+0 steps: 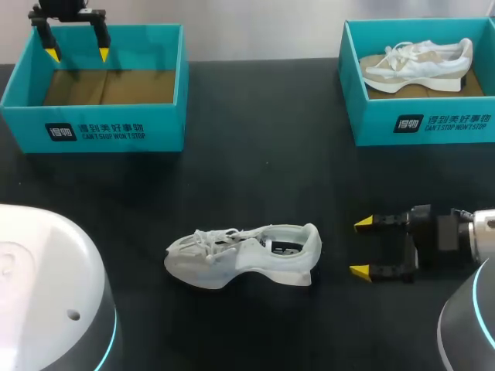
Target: Take the shoe out of the shoebox, open the shoe tongue, remove and reinsert the insole, then place the shoe into the shoebox
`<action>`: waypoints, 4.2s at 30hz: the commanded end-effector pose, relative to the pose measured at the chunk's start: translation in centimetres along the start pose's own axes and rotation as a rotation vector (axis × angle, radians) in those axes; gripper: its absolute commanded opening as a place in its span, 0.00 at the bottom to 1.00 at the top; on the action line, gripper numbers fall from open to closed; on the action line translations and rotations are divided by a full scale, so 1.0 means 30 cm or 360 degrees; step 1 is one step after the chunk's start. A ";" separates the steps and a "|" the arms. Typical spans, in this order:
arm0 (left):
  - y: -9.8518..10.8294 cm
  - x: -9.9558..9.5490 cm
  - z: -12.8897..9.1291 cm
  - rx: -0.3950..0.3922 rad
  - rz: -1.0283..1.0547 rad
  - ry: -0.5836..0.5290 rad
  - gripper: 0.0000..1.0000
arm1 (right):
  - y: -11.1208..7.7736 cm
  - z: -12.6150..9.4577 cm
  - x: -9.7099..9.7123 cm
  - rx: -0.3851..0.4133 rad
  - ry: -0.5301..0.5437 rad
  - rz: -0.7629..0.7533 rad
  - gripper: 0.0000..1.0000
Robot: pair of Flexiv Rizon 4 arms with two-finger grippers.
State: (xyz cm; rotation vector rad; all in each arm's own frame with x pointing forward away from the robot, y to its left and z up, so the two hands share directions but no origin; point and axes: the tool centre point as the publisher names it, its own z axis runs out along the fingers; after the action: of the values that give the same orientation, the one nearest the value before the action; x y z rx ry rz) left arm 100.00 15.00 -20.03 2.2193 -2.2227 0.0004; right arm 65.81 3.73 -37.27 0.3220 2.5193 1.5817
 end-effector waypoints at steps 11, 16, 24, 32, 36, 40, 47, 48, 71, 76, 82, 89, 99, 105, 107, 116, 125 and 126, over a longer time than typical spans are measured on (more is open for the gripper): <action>0.000 0.000 -0.001 0.0000 -0.0001 -0.0001 1.00 | 0.016 0.048 0.024 -0.0009 -0.0062 0.0015 1.00; 0.000 0.000 -0.001 0.0000 -0.0001 -0.0001 1.00 | 0.016 0.048 0.024 -0.0009 -0.0062 0.0015 1.00; 0.000 0.000 -0.001 0.0000 -0.0001 -0.0001 1.00 | 0.040 0.112 0.027 -0.0015 -0.0127 0.0056 1.00; 0.000 0.000 -0.001 0.0000 -0.0001 -0.0001 1.00 | 0.029 0.172 0.037 0.0021 -0.0145 0.0110 1.00; 0.000 0.000 -0.001 0.0000 -0.0001 -0.0001 1.00 | 0.027 0.194 0.037 0.0024 -0.0134 0.0131 1.00; 0.000 0.000 -0.001 0.0000 -0.0001 -0.0001 1.00 | 0.023 0.215 0.031 0.0038 -0.0124 0.0157 1.00; 0.000 0.000 -0.001 0.0000 -0.0001 -0.0001 1.00 | 0.011 0.265 0.028 0.0041 -0.0085 0.0185 1.00; 0.000 0.000 -0.001 0.0000 -0.0001 -0.0001 1.00 | 0.011 0.268 0.028 0.0041 -0.0083 0.0186 1.00; 0.000 0.000 -0.001 0.0000 -0.0001 -0.0001 1.00 | 0.021 0.343 0.052 -0.0019 -0.0020 0.0202 1.00; 0.000 0.000 -0.001 0.0000 -0.0001 -0.0001 1.00 | 0.026 0.360 0.055 -0.0040 -0.0012 0.0205 1.00; 0.000 0.000 -0.001 0.0000 -0.0001 -0.0001 1.00 | 0.029 0.389 0.068 -0.0057 0.0022 0.0200 1.00; 0.000 0.000 -0.001 0.0000 -0.0001 -0.0001 1.00 | 0.032 0.411 0.078 -0.0075 0.0045 0.0206 1.00; 0.000 0.000 -0.001 0.0000 -0.0001 -0.0001 1.00 | 0.039 0.422 0.079 -0.0087 0.0060 0.0220 1.00; 0.000 0.000 -0.001 0.0000 -0.0001 -0.0001 1.00 | 0.048 0.405 0.054 -0.0158 0.0079 0.0152 1.00; 0.000 0.000 -0.001 0.0000 -0.0001 -0.0001 1.00 | 0.048 0.403 0.047 -0.0150 0.0082 0.0145 1.00; 0.000 0.000 -0.001 0.0000 -0.0001 -0.0001 1.00 | 0.036 0.393 0.046 -0.0162 0.0086 0.0128 1.00; 0.000 0.000 -0.001 0.0000 -0.0001 -0.0001 1.00 | 0.055 0.410 0.042 -0.0181 0.0091 0.0098 1.00; 0.000 0.000 -0.001 0.0000 -0.0001 -0.0001 1.00 | 0.055 0.414 0.044 -0.0178 0.0100 0.0092 1.00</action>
State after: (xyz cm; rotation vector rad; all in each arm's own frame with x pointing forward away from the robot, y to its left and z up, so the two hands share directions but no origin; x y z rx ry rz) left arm 100.00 15.00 -20.03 2.2192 -2.2227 0.0004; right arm 67.47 15.14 -41.12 0.3420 2.4623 1.7808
